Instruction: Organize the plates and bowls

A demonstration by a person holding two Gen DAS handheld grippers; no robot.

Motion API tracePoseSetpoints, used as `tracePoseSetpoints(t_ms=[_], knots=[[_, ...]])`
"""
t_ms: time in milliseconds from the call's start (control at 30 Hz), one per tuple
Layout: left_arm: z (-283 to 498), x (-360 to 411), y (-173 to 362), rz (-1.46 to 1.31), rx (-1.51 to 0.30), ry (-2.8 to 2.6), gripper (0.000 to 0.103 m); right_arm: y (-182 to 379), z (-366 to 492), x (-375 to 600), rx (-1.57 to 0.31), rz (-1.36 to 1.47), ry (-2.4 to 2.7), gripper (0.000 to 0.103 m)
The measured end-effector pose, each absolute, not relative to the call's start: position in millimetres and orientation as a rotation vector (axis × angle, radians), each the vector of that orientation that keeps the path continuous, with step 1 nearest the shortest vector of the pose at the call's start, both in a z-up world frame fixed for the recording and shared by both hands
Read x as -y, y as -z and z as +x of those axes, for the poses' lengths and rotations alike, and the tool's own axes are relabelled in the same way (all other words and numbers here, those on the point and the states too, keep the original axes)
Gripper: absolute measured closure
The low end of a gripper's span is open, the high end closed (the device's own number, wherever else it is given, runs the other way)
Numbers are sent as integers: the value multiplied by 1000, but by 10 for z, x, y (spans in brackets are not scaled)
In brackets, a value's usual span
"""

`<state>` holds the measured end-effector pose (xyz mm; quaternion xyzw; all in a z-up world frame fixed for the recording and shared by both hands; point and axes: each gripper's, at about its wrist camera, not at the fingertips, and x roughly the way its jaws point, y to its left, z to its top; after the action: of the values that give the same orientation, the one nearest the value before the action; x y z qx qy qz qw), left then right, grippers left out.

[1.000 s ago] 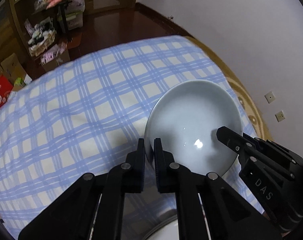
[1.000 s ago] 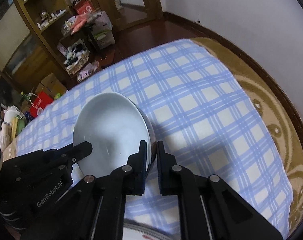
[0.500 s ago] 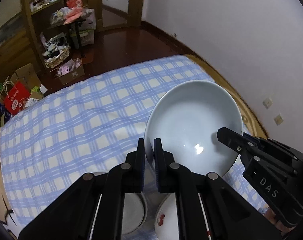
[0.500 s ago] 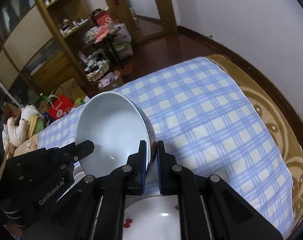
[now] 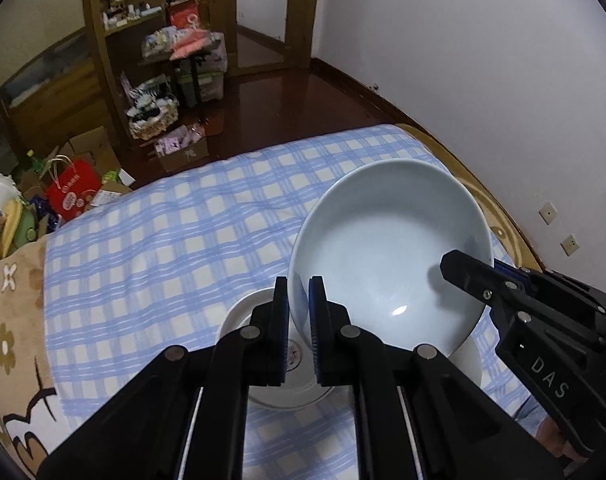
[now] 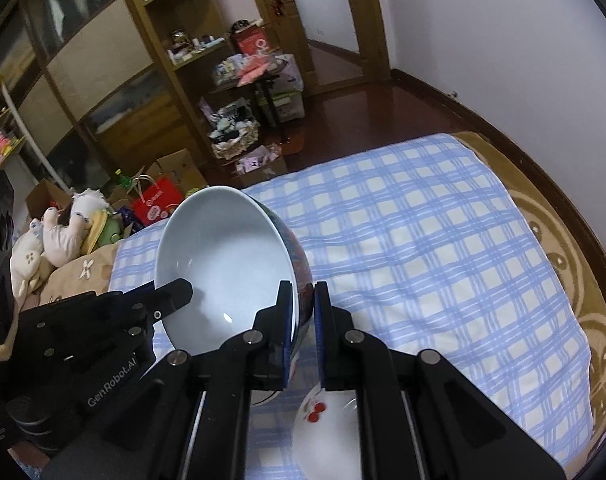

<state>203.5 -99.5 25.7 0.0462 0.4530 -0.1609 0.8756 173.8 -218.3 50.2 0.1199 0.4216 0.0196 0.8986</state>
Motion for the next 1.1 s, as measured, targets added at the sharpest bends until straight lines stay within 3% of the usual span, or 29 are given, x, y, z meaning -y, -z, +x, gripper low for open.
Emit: tracePoseSetpoints(t_ms=[600,1100], knots=[[1579,569,20,63,-941,318,93,-283,1413,1869,-873,251,-124,92],[1654,381,482,11,-960,277,93,147,1503,1703,-874,232,-149,92]])
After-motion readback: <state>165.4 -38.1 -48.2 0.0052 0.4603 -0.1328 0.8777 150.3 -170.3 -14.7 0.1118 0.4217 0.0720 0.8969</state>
